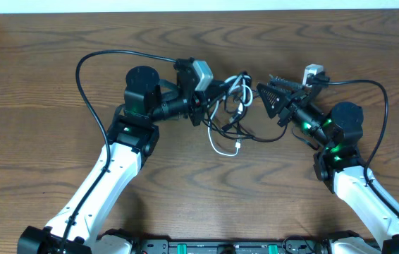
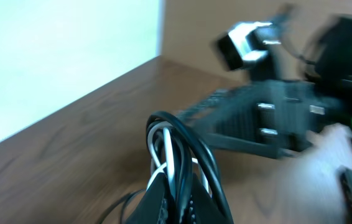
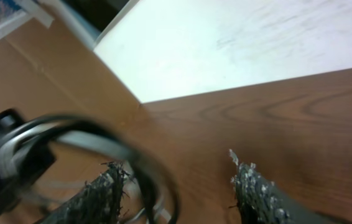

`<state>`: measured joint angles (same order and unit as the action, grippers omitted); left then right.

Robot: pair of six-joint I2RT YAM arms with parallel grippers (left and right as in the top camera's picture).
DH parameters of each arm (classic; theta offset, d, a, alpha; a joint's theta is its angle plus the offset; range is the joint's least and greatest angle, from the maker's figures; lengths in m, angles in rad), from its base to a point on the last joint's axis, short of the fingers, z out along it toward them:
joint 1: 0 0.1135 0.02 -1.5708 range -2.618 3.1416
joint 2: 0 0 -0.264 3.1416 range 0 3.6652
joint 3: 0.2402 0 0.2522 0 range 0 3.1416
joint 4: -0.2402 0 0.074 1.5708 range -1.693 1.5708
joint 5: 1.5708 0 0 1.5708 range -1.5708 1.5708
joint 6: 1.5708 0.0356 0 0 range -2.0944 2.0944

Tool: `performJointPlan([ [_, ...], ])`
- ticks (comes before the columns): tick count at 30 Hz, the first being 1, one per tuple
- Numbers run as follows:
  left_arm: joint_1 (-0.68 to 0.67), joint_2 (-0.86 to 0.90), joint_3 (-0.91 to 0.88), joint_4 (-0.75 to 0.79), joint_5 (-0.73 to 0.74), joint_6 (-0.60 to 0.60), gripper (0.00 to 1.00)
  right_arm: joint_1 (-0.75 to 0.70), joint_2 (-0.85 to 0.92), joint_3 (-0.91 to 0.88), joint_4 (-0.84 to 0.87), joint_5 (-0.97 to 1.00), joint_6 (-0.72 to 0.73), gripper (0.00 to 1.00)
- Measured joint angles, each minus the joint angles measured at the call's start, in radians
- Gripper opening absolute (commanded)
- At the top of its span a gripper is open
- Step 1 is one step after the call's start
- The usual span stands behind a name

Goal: Untangle cables

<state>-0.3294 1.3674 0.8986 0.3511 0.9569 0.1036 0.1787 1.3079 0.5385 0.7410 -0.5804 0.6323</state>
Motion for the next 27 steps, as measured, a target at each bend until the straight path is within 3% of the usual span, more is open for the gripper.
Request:
performJointPlan([
  [6, 0.012, 0.000, 0.000, 0.020, 0.213, 0.101, 0.08, -0.008, 0.000, 0.000, 0.013, 0.031, -0.028, 0.58],
  [12, 0.129, 0.000, 0.000, 0.071, 0.354, 0.138, 0.08, -0.047, 0.000, 0.000, 0.089, -0.047, -0.057, 0.59],
  [18, 0.170, 0.000, 0.000, 0.083, 0.412, 0.137, 0.08, -0.050, 0.000, 0.000, 0.091, -0.197, -0.149, 0.54],
  [27, 0.169, 0.000, 0.000, 0.111, 0.475, 0.136, 0.08, -0.051, 0.000, 0.000, 0.089, -0.378, -0.303, 0.56],
])
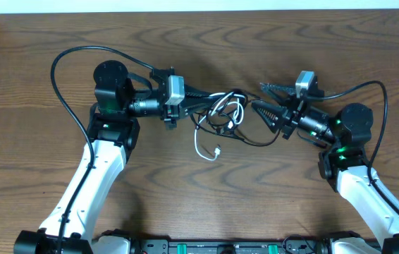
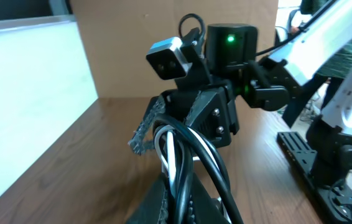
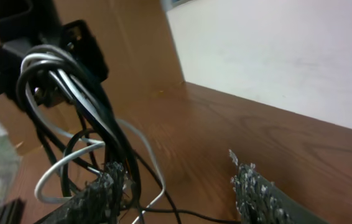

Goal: Untangle cables

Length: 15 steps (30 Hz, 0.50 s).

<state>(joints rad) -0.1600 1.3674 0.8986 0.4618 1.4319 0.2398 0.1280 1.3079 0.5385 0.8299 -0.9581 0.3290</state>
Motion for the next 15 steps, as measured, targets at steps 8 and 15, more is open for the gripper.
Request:
performJointPlan([
  [8, 0.000, 0.000, 0.000, 0.006, 0.037, 0.001, 0.08, 0.000, 0.000, 0.000, 0.023, -0.069, -0.034, 0.56],
  [15, 0.000, 0.000, 0.000, 0.007, 0.101, 0.031, 0.08, 0.000, 0.000, 0.000, 0.161, -0.119, -0.034, 0.59],
])
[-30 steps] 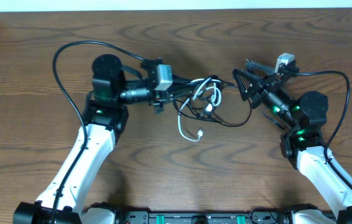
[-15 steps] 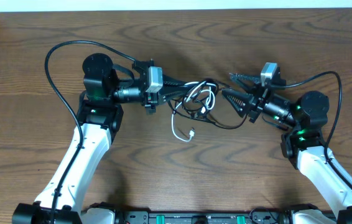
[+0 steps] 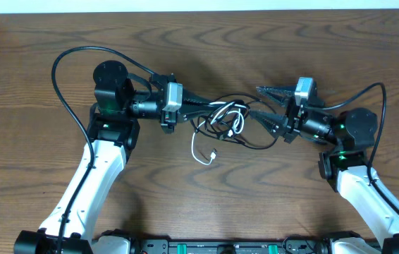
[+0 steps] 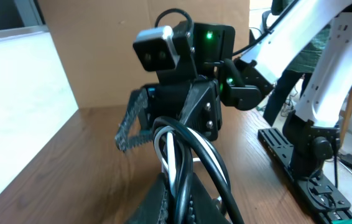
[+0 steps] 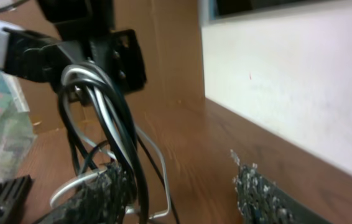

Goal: Untangle cables

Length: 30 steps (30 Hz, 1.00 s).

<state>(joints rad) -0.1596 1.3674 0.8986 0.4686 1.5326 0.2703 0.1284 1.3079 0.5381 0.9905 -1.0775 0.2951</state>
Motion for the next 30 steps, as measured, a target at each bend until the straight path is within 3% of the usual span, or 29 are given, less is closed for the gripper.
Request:
performJointPlan([
  [15, -0.046, 0.002, 0.000, 0.000, 0.011, 0.016, 0.08, 0.008, 0.000, 0.000, 0.114, -0.010, 0.015, 0.61],
  [30, -0.050, 0.030, 0.000, 0.000, 0.011, 0.018, 0.08, 0.029, 0.000, 0.000, 0.156, 0.016, 0.037, 0.55],
])
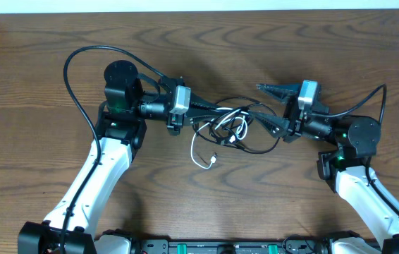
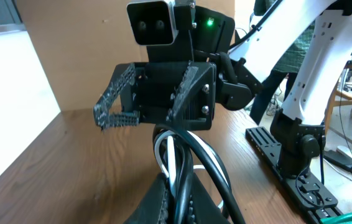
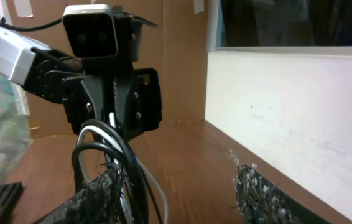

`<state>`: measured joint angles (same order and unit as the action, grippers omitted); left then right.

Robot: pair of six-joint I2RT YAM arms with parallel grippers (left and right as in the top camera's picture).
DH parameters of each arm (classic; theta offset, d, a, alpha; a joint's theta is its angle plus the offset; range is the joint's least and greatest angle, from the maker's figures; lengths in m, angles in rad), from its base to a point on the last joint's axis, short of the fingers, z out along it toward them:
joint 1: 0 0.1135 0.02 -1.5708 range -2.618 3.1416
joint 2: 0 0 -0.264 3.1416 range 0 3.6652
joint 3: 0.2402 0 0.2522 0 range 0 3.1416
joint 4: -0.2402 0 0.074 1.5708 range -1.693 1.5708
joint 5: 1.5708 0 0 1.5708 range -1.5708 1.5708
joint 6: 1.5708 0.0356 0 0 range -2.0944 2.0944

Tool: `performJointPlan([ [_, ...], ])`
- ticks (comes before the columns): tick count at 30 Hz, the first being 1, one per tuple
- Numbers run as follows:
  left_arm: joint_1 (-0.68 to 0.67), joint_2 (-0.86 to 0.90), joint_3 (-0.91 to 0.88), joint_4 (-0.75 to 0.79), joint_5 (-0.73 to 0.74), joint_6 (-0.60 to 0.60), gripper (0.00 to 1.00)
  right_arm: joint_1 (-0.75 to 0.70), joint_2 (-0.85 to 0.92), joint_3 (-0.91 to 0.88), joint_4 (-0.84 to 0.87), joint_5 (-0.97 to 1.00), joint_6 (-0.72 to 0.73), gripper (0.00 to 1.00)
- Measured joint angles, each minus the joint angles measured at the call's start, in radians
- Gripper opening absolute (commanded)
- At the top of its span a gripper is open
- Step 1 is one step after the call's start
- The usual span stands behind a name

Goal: Untangle cables

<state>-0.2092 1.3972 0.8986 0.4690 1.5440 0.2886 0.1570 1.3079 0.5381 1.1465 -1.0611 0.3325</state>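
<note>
A tangle of black and white cables (image 1: 225, 125) hangs between the two arms at the table's middle. My left gripper (image 1: 198, 113) points right and is shut on the cable bundle (image 2: 175, 163), pinching black and white strands together. A white plug end (image 1: 212, 161) trails below the tangle. My right gripper (image 1: 264, 106) faces left and is open, its fingers spread wide. The cable loops (image 3: 109, 157) lie against its left finger (image 3: 95, 194); its right finger (image 3: 258, 193) stands apart. Each wrist view shows the other gripper head on.
The brown wooden table (image 1: 37, 63) carries both arms. The arms' own black supply cables arc out at the left (image 1: 80, 60) and the right (image 1: 381, 106). A white wall (image 3: 300, 106) borders the table's far edge.
My left arm has shifted a little to the right with the bundle. The right gripper has turned squarely toward the left one, still open, with the cable loops at its lower finger.
My left gripper held the bundle close to the open right gripper near the table's middle. Then the left arm stood further left, the tangle stretched out between the arms. Since then the two grippers have lined up facing each other, the bundle still held.
</note>
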Motion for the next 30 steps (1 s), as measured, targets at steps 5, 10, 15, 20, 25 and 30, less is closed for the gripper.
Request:
performJointPlan([
  [5, -0.031, 0.000, 0.000, 0.003, 0.000, 0.000, 0.08, 0.024, 0.000, 0.000, -0.036, 0.007, -0.001, 0.47],
  [10, -0.047, 0.000, 0.000, 0.009, -0.001, 0.000, 0.08, 0.027, 0.000, 0.000, -0.045, 0.011, -0.002, 0.19],
  [15, -0.049, 0.000, 0.000, 0.010, -0.004, 0.000, 0.08, 0.037, 0.000, 0.000, -0.044, 0.012, -0.005, 0.28],
  [20, -0.049, 0.000, 0.000, 0.010, -0.002, 0.000, 0.08, 0.072, 0.000, 0.000, -0.082, 0.015, -0.007, 0.31],
  [25, -0.049, 0.000, 0.000, 0.010, 0.000, 0.000, 0.08, 0.081, 0.000, 0.000, -0.111, 0.005, -0.008, 0.34],
  [30, -0.049, 0.000, 0.000, 0.010, 0.003, 0.000, 0.08, 0.082, 0.000, 0.000, -0.107, -0.032, -0.011, 0.36],
])
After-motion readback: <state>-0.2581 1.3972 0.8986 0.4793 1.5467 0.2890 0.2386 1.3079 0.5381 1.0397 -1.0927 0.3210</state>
